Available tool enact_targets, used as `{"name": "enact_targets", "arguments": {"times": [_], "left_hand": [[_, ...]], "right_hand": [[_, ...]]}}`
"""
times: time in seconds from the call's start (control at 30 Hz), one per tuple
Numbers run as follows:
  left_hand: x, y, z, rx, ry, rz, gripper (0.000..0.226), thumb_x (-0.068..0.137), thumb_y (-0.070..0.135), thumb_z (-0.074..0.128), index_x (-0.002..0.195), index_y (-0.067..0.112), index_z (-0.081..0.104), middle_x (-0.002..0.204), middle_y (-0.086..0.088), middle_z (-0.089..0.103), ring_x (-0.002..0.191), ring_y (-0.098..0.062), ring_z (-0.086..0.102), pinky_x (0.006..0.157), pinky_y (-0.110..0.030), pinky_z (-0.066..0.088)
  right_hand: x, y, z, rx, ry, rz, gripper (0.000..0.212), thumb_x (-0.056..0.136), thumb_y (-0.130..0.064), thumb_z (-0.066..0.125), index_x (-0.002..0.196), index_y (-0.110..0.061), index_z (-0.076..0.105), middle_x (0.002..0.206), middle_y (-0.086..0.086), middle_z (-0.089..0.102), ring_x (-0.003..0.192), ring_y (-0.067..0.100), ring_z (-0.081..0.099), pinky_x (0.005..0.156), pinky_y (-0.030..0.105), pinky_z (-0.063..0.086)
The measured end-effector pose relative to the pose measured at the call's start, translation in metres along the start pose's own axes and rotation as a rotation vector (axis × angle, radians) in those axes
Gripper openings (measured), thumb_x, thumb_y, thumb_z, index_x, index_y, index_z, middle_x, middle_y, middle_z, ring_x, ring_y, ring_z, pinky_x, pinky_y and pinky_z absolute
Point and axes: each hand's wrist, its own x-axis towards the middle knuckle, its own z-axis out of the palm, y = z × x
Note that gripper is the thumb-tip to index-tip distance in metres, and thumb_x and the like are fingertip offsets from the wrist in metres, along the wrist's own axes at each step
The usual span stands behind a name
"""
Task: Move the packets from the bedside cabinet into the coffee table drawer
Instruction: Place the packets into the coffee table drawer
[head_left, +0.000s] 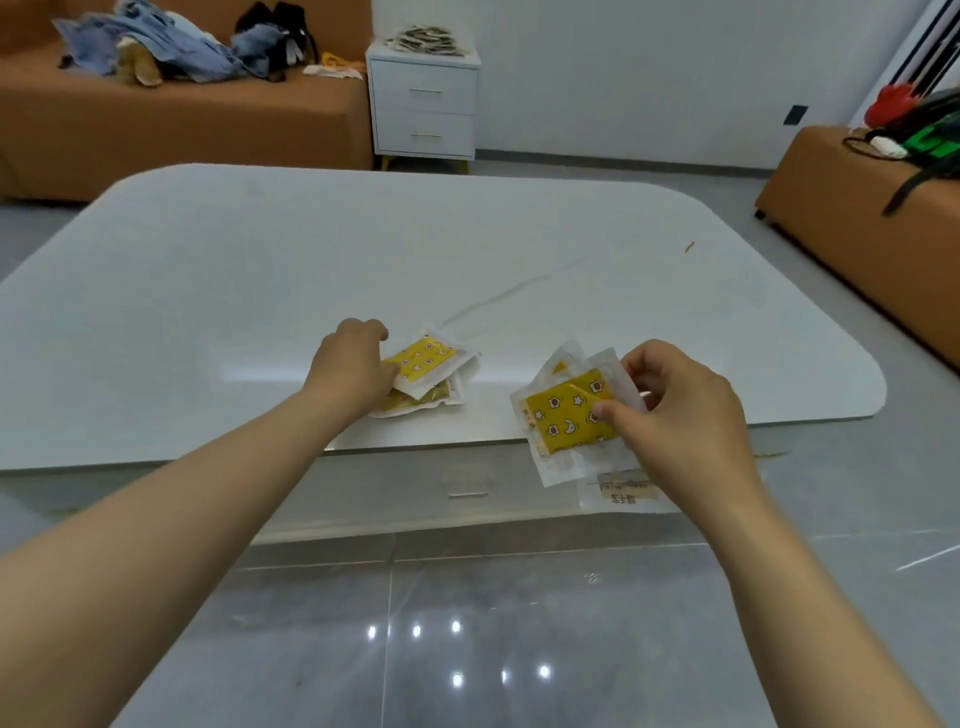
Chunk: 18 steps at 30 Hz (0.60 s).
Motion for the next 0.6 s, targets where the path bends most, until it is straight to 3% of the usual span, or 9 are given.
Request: {"name": "enact_targets", "arguments": {"times": [0.13, 0.27, 0.47, 0.6], "left_hand": [[-0.047, -0.002, -0.005, 0.049, 0.135, 0.327, 0.031, 0.087, 0.02, 0.06, 0.116, 0.012, 0.059, 0.113, -0.009, 0.059, 0.107, -0.031, 0.053, 0.089, -0.039, 0.044], [-0.095, -0.009, 0.015, 0.077, 0.044, 0.555, 0.023, 0.082, 0.021, 0.067, 0.102, 0.012, 0.062, 0.099, -0.005, 0.064, 0.093, -0.029, 0.059, 0.074, -0.038, 0.049], [-0.106, -0.015, 0.079, 0.227, -0.235, 0.46, 0.031, 0.091, 0.029, 0.054, 0.116, 0.012, 0.056, 0.114, -0.006, 0.057, 0.106, -0.025, 0.052, 0.087, -0.034, 0.044], [-0.097, -0.015, 0.112, 0.3, -0.296, 0.432, 0.033, 0.089, 0.026, 0.055, 0.118, 0.009, 0.055, 0.117, -0.01, 0.056, 0.107, -0.028, 0.052, 0.089, -0.036, 0.044]], "right_hand": [[-0.016, 0.0, 0.001, -0.015, -0.01, 0.004, 0.021, 0.077, -0.028, 0.074, 0.08, -0.028, 0.053, 0.084, -0.014, 0.066, 0.078, 0.009, 0.063, 0.065, 0.034, 0.054], [-0.032, 0.005, 0.004, -0.049, -0.038, 0.006, 0.021, 0.078, -0.028, 0.074, 0.08, -0.029, 0.053, 0.083, -0.015, 0.065, 0.077, 0.008, 0.063, 0.061, 0.029, 0.051], [-0.053, 0.022, 0.021, -0.149, -0.092, 0.042, 0.021, 0.078, -0.026, 0.073, 0.085, -0.029, 0.054, 0.082, -0.012, 0.064, 0.077, 0.013, 0.062, 0.065, 0.034, 0.053], [-0.062, 0.034, 0.033, -0.18, -0.148, 0.069, 0.02, 0.078, -0.026, 0.073, 0.086, -0.027, 0.055, 0.084, -0.011, 0.064, 0.079, 0.014, 0.062, 0.067, 0.033, 0.052]]}}
